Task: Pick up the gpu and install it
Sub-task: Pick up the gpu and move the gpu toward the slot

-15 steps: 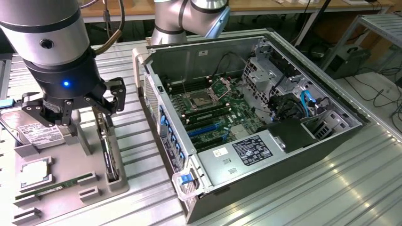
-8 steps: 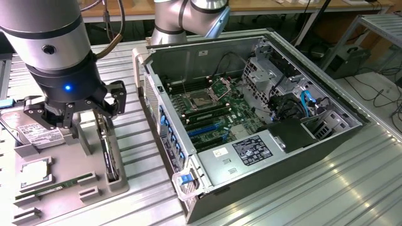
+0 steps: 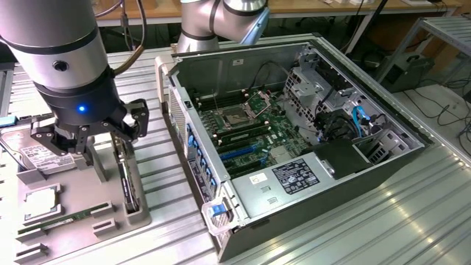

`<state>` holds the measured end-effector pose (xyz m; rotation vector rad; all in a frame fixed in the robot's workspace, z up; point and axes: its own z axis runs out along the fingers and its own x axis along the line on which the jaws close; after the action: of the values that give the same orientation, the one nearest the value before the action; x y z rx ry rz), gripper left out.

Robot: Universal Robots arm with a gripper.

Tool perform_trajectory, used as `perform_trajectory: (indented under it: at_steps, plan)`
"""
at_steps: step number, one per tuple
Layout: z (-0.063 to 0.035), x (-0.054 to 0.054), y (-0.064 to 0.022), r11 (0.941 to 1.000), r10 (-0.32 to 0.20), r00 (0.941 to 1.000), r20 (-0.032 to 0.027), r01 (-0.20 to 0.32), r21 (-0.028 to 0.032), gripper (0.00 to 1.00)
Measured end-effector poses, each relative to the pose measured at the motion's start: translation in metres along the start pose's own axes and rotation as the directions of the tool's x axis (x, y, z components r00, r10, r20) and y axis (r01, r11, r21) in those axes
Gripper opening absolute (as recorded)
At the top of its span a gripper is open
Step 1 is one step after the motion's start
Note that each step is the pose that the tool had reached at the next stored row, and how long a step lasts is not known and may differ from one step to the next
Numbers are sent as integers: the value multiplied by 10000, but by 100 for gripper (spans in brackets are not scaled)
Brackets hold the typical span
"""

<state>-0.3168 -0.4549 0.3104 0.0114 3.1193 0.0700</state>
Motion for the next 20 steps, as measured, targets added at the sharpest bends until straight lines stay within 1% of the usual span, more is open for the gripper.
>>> perform_trajectory:
  at_steps: [15,18,20]
  plan:
    - [159,2,-53,10000,0,10000,-1,0,0,66]
    - [184,3,-68,10000,0,10000,-1,0,-18,66]
    - [201,0,-80,10000,0,10000,-6,0,-19,66]
